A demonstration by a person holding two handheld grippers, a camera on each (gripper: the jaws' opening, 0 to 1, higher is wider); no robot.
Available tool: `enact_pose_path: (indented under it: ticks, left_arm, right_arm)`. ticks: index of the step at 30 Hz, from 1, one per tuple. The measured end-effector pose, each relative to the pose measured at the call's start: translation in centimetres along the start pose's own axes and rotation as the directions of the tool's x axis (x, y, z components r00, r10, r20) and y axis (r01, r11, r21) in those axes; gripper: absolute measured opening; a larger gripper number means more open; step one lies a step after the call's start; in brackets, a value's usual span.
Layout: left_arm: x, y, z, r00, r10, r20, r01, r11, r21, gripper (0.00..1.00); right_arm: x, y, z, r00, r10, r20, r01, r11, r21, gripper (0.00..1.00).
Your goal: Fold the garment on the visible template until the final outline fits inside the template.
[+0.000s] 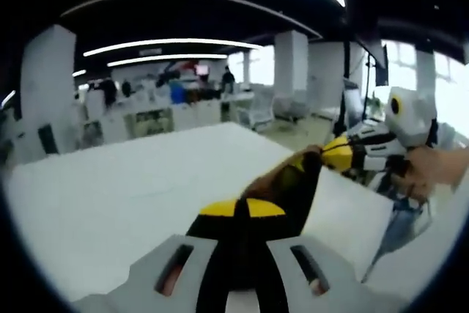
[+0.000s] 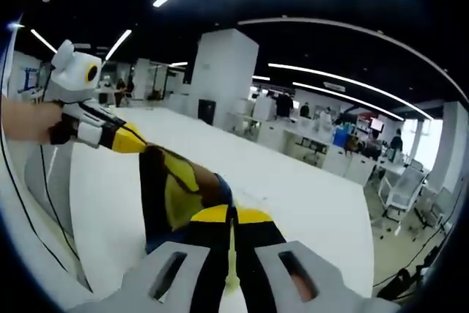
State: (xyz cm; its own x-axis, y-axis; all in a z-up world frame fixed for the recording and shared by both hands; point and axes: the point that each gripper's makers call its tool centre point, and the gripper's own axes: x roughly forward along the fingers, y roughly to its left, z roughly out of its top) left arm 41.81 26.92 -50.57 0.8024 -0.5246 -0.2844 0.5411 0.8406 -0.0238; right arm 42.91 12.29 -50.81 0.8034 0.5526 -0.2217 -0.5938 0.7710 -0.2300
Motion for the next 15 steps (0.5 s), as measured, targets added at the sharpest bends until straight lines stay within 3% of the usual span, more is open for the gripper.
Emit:
enact_pose_path:
  ticks: [15]
  left_arm:
    - [-1.8, -1.0, 4.4, 0.996, -0.032, 0.084, 0.032, 0.999, 0.004, 0.0]
  right_arm:
    - [-2.4, -0.1, 4.1, 0.995, 0.021, 0.093, -0.028, 0.997, 0.071, 0.01]
